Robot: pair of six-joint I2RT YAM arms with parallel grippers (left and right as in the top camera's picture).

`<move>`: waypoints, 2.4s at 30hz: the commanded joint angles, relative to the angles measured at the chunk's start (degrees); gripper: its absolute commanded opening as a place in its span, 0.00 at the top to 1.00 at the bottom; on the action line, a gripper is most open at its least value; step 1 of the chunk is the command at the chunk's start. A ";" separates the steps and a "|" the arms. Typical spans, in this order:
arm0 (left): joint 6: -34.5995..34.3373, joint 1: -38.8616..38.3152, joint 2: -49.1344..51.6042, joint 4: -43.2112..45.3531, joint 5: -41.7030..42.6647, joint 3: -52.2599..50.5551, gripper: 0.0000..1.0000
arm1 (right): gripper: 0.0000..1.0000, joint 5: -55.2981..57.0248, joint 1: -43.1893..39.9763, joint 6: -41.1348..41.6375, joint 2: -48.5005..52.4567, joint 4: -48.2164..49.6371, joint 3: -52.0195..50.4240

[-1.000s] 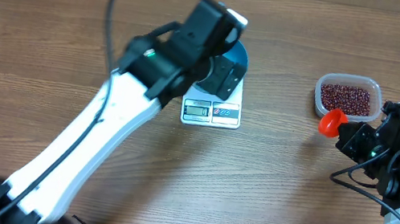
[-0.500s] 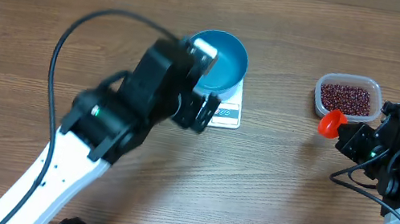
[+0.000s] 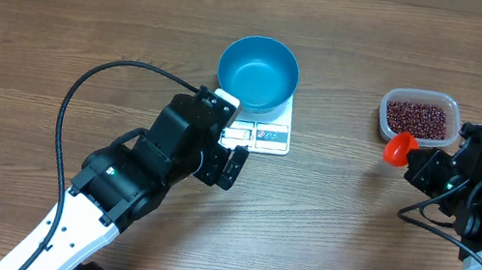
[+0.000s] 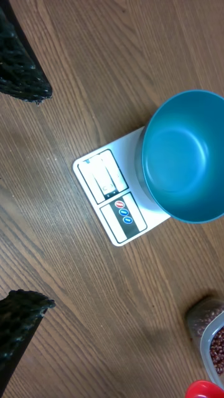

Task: Scoop item into bowl and weigh 150g on scale
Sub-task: 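Move the held red scoop with the right gripper over the bean tub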

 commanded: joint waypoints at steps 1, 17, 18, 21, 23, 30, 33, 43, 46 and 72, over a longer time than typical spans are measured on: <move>-0.57 0.15 -0.92 -0.09 -0.09 -0.09 0.00 | 0.96 0.22 -0.17 -1.33 -0.11 -0.24 1.95; 6.08 0.15 -1.03 -0.50 -8.13 -0.09 0.01 | 0.96 0.15 -0.15 -1.55 -0.11 0.37 1.95; 6.08 0.15 -1.03 -0.07 -7.93 -0.09 0.01 | 0.96 0.15 -0.17 -1.57 -0.11 0.37 1.95; 5.35 0.15 -1.01 0.42 -7.50 -0.09 0.00 | 0.96 0.17 -0.17 -2.82 -0.11 0.42 1.95; 5.14 0.15 -0.87 0.28 -7.52 -0.09 0.01 | 0.96 0.22 -0.17 -3.30 -0.09 0.66 1.95; 4.55 0.15 0.11 0.02 -7.54 -0.09 0.00 | 0.96 0.37 -0.17 -5.75 1.14 2.01 1.95; 4.55 0.15 0.39 0.02 -7.54 -0.09 0.00 | 0.96 0.33 -0.17 -5.81 3.52 2.56 2.16; 4.55 0.15 1.09 -0.11 -7.54 -0.09 0.01 | 0.96 0.39 -0.17 -10.38 12.22 -0.85 13.05; 4.55 0.15 1.09 -0.11 -7.54 -0.09 0.01 | 0.96 0.48 -0.17 -14.32 15.61 -3.15 18.08; 4.55 0.15 1.09 -0.28 -7.54 -0.09 0.00 | 0.96 16.33 -0.22 -31.76 30.36 -1.05 26.32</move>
